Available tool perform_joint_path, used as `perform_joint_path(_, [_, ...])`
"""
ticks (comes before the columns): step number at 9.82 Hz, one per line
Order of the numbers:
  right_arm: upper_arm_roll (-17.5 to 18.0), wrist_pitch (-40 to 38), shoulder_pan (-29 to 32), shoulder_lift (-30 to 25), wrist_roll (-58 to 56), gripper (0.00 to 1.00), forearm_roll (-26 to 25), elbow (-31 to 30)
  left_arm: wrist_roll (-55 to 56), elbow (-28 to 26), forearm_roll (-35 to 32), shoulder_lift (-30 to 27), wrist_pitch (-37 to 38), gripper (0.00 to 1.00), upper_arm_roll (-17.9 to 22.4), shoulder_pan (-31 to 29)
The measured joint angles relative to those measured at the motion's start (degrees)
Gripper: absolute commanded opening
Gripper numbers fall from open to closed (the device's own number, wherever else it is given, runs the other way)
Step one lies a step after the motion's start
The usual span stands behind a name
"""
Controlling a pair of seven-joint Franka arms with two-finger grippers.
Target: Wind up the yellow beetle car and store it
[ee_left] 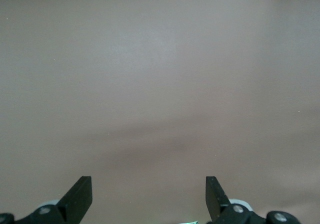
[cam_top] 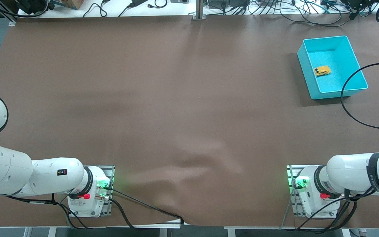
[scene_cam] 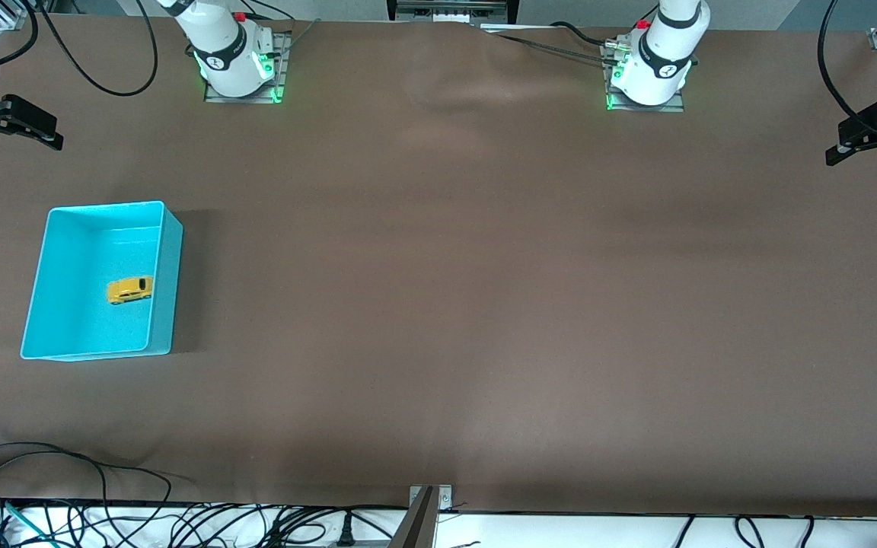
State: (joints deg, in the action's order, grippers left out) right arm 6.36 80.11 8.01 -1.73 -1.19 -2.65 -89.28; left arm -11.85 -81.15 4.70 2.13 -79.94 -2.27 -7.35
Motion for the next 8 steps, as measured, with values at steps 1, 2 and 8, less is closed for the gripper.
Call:
perform_joint_path(1, [0.0, 0.04, -0.01, 0.12, -0.01, 1.0, 0.0, 0.0, 0.0, 0.0, 0.0, 0.0, 0.0, 1.0, 0.0, 0.0])
perform_joint_path(2, [0.0, 0.17, -0.01, 0.28, -0.01, 1.0, 0.01, 0.0, 0.0, 0.0, 0.0, 0.0, 0.0, 1.0, 0.0, 0.0])
perform_joint_path(8, [-0.49, 0.85, 0.86, 0.83, 0.01, 1.0, 2.32, -0.02, 0.0, 0.0, 0.0, 0.01, 0.0, 1.0, 0.0, 0.02])
